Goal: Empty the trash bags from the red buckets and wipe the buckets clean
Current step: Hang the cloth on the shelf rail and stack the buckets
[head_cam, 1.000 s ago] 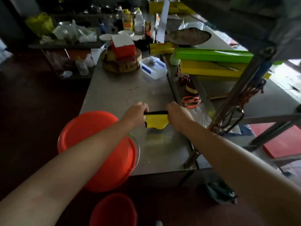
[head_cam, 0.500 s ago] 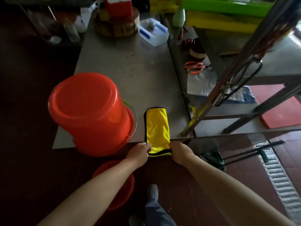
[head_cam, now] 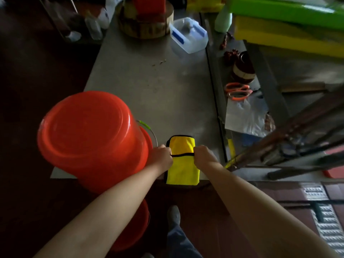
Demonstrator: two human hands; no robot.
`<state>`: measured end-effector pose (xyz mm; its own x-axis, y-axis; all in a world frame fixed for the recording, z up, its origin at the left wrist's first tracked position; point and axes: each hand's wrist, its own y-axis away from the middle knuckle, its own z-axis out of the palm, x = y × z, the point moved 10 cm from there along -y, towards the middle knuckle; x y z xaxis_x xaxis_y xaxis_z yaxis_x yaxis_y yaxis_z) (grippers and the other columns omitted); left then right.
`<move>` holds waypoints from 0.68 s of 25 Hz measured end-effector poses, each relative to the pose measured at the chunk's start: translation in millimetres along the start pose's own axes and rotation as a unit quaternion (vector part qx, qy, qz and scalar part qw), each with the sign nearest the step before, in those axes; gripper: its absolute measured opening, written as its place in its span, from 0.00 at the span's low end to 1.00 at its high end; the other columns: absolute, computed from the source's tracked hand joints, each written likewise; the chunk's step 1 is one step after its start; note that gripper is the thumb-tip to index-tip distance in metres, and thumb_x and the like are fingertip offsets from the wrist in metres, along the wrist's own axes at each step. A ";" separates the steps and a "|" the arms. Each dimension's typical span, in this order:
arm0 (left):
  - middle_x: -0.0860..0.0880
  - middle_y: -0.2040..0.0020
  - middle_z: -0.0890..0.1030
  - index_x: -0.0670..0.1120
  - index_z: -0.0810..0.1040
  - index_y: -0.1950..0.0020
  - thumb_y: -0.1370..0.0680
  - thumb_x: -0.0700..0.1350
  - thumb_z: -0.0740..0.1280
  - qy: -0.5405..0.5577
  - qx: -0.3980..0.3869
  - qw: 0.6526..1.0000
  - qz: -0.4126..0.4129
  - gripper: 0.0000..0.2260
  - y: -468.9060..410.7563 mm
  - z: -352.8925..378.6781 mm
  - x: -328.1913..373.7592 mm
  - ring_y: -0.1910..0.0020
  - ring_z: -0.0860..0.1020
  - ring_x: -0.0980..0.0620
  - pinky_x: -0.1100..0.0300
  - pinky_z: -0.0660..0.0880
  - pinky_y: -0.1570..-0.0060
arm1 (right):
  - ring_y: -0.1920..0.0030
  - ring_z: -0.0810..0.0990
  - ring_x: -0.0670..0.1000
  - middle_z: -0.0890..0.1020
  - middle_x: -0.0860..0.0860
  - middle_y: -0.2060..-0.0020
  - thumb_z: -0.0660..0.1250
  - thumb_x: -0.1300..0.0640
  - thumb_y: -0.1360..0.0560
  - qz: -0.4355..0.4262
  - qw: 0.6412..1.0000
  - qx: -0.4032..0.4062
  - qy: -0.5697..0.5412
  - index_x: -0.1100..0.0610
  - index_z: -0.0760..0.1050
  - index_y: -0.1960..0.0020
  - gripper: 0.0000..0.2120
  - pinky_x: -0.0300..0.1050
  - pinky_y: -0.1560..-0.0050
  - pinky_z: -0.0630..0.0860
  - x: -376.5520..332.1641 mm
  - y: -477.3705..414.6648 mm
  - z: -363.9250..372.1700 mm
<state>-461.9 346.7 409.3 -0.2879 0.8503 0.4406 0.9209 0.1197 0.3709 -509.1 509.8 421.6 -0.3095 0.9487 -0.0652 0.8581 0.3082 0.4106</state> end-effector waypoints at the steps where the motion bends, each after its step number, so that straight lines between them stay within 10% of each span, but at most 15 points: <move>1: 0.43 0.45 0.76 0.46 0.77 0.52 0.26 0.40 0.58 -0.011 0.011 1.000 -0.006 0.09 -19.9 -4.9 1.6 0.44 0.74 0.41 0.49 0.74 0.44 | 0.43 0.82 0.59 0.81 0.58 0.42 0.62 0.67 0.21 0.019 1.000 0.009 -0.016 0.60 0.78 0.39 0.13 0.50 0.47 0.79 3.7 -15.4 -6.9; 9: 0.44 0.45 0.77 0.47 0.78 0.39 0.30 0.40 0.63 -0.093 0.198 0.975 0.039 0.19 -100.2 -19.9 14.3 0.47 0.75 0.39 0.46 0.72 0.45 | 0.43 0.78 0.64 0.73 0.59 0.39 0.57 0.67 0.23 0.064 0.988 0.089 -0.108 0.57 0.70 0.32 0.21 0.53 0.52 0.73 17.4 -99.7 -12.7; 13: 0.44 0.37 0.76 0.47 0.77 0.35 0.28 0.42 0.67 -0.111 0.132 0.978 0.121 0.21 -60.9 41.5 23.1 0.38 0.74 0.40 0.45 0.71 0.38 | 0.30 0.72 0.60 0.72 0.56 0.29 0.63 0.56 0.22 -0.004 0.994 0.090 -0.067 0.53 0.71 0.29 0.22 0.55 0.36 0.70 8.5 -66.1 34.5; 17: 0.50 0.20 0.35 0.54 0.38 0.20 0.16 0.56 0.51 -0.198 -0.039 0.977 0.066 0.30 -43.0 102.1 -1.2 0.20 0.36 0.47 0.38 0.40 0.25 | 0.19 0.38 0.54 0.37 0.50 0.19 0.51 0.42 0.16 -0.005 0.998 -0.027 -0.055 0.46 0.41 0.18 0.31 0.56 0.20 0.44 9.0 -46.3 92.3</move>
<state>-474.3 392.9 309.4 -0.0290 0.9892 0.1439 0.9160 -0.0313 0.3999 -513.9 510.7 318.1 -0.2687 0.9485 -0.1681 0.8305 0.3165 0.4584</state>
